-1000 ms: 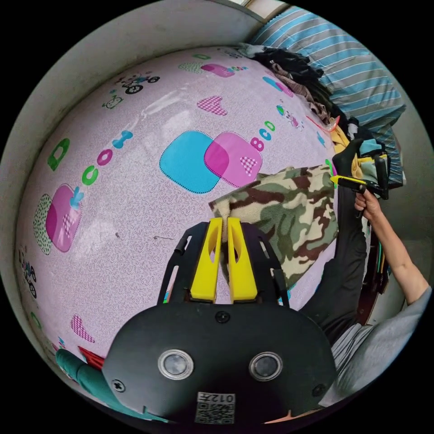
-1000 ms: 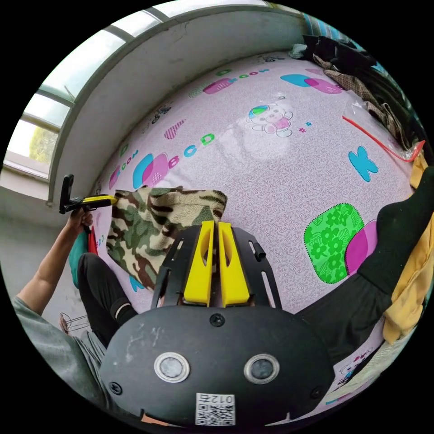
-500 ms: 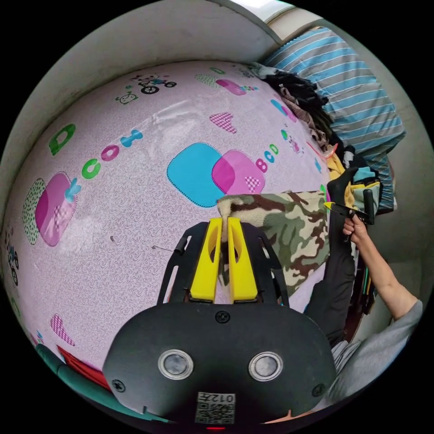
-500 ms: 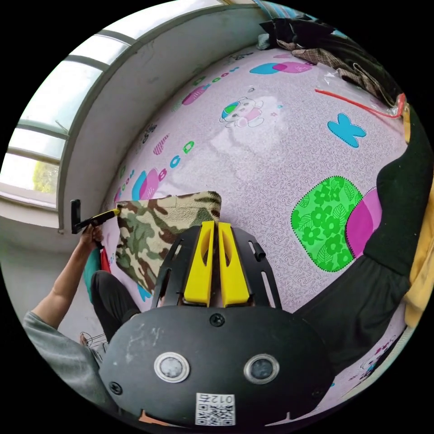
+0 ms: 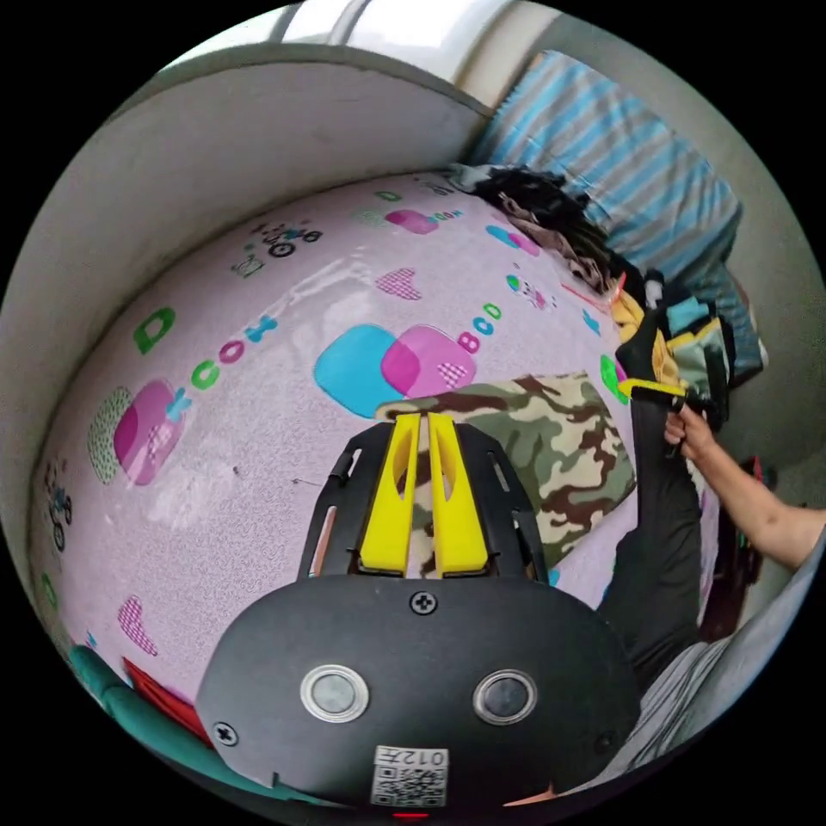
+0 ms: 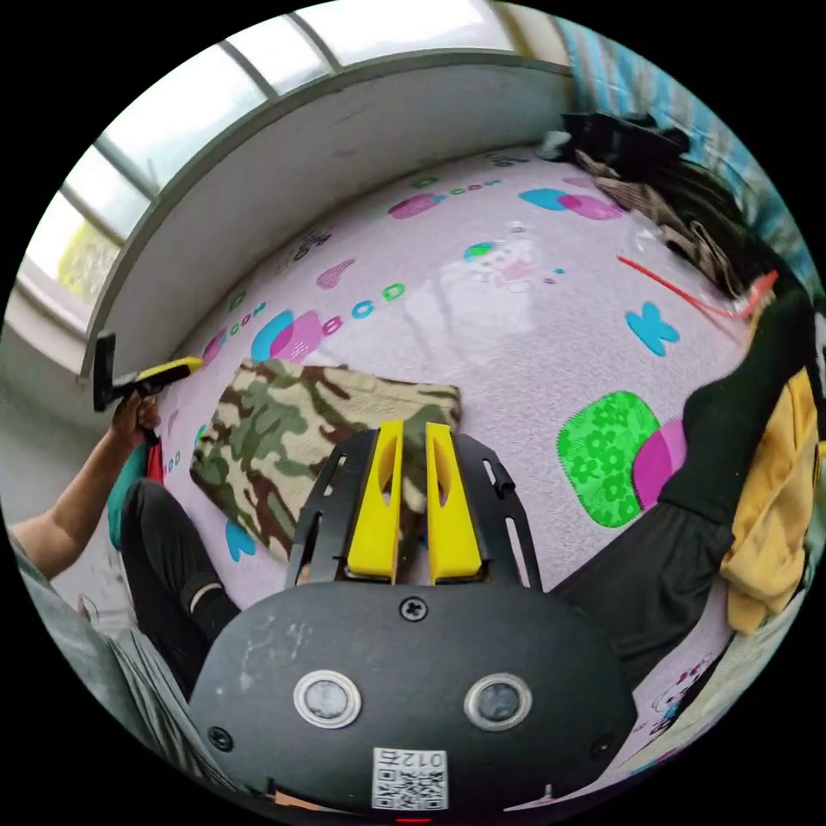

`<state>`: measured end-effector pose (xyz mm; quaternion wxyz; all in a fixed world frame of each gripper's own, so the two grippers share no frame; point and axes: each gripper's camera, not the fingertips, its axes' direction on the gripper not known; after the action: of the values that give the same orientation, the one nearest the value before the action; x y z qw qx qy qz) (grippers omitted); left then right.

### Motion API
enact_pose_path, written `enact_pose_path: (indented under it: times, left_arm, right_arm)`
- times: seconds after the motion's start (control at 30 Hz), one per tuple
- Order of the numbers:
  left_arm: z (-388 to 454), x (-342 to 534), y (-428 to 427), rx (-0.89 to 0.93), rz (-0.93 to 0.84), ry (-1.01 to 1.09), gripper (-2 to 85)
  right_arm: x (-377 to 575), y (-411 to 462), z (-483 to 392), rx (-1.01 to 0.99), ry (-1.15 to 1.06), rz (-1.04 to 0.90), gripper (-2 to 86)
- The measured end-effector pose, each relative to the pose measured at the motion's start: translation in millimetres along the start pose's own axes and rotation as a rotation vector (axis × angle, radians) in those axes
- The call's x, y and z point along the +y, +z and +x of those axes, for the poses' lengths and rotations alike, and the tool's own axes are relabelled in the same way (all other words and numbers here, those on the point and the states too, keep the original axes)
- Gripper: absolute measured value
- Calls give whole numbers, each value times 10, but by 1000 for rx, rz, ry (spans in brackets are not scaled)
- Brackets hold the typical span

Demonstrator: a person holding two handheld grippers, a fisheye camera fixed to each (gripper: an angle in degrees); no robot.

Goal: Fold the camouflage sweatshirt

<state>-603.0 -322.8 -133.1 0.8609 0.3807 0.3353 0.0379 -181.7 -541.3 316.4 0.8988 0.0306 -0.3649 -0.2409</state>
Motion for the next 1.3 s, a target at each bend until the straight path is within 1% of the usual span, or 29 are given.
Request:
enact_pose_path:
  times: [0.03,0.13,0.17,0.23,0.27,0.3,0.33,0.47,0.53,0.6,0.67,0.7,0.77,0.8,0.87,0.9,0.97,1.07,1.2,1.3]
  left_arm:
    - [227,13,123,-46,-20,57,4]
    - [512,50,488,-159,-93,89,3]
    - [532,60,564,-174,-112,93,3]
    - [506,120,853,-225,-209,76,3]
    - [492,144,917,-234,-231,79,2]
    - [469,204,1019,-228,-258,92,1]
    - [461,266,1012,-218,-202,95,0]
    - [487,327,1109,-204,-171,90,-1]
    - [540,310,1175,-215,-175,99,0]
    - [559,294,1215,-210,-180,110,1]
    - [555,267,1240,-194,-192,119,3]
    - [537,236,1237,-168,-217,113,4]
    - [478,186,1195,-111,-281,65,5]
    - [469,184,1124,-66,-301,65,5]
    - [521,226,972,-16,-309,118,6]
    - [581,272,895,13,-334,178,6]
    - [665,356,833,22,-385,257,6]
    - [746,471,833,53,-445,325,7]
    - [759,568,1081,57,-520,347,7]
    - [767,619,1302,7,-565,363,7]
  right_arm:
    - [-31,124,-238,20,-58,-40,46]
    - [-110,433,-637,96,-150,-119,42]
    - [-142,552,-717,130,-172,-155,41]
    - [-173,743,-801,183,-204,-233,38]
    - [-179,773,-873,190,-227,-222,35]
    - [-182,777,-913,197,-238,-218,33]
    - [-189,809,-998,218,-259,-224,30]
    - [-188,923,-1341,315,-351,-215,18]
    - [-194,952,-1415,334,-332,-188,14]
    - [-217,952,-1394,304,-267,-154,12]
    - [-291,902,-1230,203,-133,-136,9]
    - [-313,888,-1183,171,-109,-144,7]
    - [-368,771,-1037,50,10,-184,-1]
    - [-359,722,-1046,38,8,-177,-3]
    - [-267,544,-1229,56,-70,-177,-6]
    - [-234,526,-1294,58,-100,-195,-7]
    - [-62,545,-1545,69,-208,-301,-8]
    - [145,629,-1759,133,-289,-378,-9]
    - [236,824,-1851,182,-318,-448,-9]
    - [182,1019,-1839,198,-315,-480,-10]
